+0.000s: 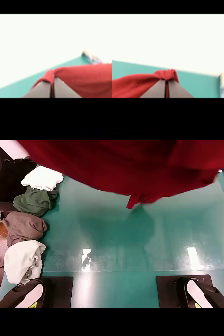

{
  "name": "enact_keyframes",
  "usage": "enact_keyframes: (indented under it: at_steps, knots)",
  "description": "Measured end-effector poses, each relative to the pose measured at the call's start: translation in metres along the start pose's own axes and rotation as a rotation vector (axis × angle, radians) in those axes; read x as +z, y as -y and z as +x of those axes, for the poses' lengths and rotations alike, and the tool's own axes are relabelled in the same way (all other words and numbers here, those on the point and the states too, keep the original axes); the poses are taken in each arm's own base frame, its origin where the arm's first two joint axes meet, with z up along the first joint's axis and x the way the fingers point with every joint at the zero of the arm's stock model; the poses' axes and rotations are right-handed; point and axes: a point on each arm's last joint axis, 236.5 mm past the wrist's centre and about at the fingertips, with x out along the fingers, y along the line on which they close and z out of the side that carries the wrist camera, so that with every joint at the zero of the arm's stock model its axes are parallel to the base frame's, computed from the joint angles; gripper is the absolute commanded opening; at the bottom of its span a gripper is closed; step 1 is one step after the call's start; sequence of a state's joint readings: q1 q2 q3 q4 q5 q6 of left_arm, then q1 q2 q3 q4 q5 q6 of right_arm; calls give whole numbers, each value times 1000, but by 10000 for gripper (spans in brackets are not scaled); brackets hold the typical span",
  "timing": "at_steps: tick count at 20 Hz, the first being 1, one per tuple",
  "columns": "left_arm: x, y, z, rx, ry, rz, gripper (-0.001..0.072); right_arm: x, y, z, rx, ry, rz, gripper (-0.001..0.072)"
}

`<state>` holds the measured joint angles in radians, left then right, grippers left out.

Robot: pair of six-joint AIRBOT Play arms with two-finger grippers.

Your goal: Fold the shirts.

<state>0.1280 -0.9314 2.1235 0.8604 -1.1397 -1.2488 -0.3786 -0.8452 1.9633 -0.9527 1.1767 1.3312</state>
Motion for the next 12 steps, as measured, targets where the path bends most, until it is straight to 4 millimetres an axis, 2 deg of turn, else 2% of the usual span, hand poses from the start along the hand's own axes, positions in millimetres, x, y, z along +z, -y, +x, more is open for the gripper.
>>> enact_keyframes:
  at_steps: [3,5,6,8,9,10,12]
  knots:
    - [50,33,-50,16,157,75,26,35,-6,-42,-88,87,-78,20]
    - [65,46,-72,23,208,99,25,41,-4,-63,-147,113,-101,19]
    - [64,45,-74,37,204,97,25,39,-1,-69,-174,113,-105,19]
    - [39,30,-62,65,123,44,26,29,8,-69,-211,82,-96,19]
    - [17,18,-49,75,59,-1,26,16,17,-62,-225,33,-86,19]
    - [-9,5,-35,84,-11,-49,26,2,25,-53,-230,-23,-72,19]
    - [-85,-22,0,89,-213,-174,27,-41,45,-24,-226,-204,-28,18]
